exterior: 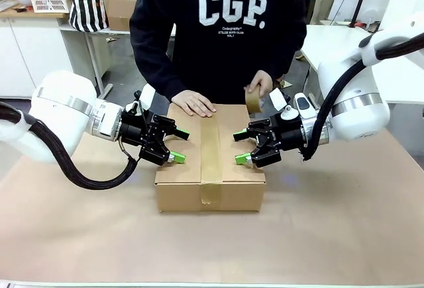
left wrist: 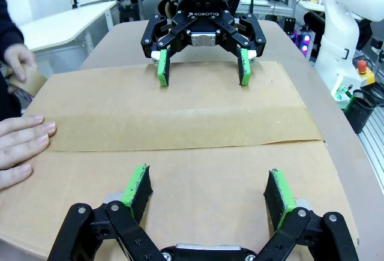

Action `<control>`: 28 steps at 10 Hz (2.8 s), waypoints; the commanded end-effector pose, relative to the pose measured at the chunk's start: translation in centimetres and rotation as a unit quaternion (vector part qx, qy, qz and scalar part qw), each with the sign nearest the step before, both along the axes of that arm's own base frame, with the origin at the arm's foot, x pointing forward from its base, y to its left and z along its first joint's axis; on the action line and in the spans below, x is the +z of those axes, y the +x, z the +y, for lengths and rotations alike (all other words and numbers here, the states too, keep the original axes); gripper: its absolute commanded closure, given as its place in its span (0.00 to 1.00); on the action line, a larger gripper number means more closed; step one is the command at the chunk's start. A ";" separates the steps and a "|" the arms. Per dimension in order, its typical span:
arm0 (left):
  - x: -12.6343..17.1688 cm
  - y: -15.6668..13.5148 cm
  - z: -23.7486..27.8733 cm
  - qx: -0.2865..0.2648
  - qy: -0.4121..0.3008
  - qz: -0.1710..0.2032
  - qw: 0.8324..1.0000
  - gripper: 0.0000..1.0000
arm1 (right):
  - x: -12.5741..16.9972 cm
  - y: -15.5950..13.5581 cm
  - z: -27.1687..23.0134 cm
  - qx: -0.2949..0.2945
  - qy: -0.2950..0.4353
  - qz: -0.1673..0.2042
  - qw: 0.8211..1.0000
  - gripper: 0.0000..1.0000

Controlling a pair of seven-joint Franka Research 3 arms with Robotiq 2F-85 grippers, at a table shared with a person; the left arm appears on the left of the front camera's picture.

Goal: Pack the gift set into the box.
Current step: Press and hold the closed box until the human finishes sealing it.

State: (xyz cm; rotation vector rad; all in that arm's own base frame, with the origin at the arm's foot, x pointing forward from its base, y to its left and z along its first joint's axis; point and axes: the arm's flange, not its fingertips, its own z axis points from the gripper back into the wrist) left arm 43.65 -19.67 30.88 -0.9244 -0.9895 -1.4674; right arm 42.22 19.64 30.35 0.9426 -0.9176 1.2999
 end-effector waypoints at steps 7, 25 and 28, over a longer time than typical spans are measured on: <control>-0.2 -0.1 0.2 -0.004 -0.002 -0.005 1.000 0.00 | -0.3 -0.3 -0.1 0.006 0.001 -0.008 1.000 0.00; 16.6 -13.6 10.9 0.081 0.003 0.297 0.951 0.00 | 16.0 -13.1 -15.6 -0.211 0.046 0.299 0.930 0.00; 17.5 -10.6 10.9 0.108 0.019 0.300 0.948 0.00 | 18.4 -7.4 -16.1 -0.219 0.047 0.292 0.930 0.00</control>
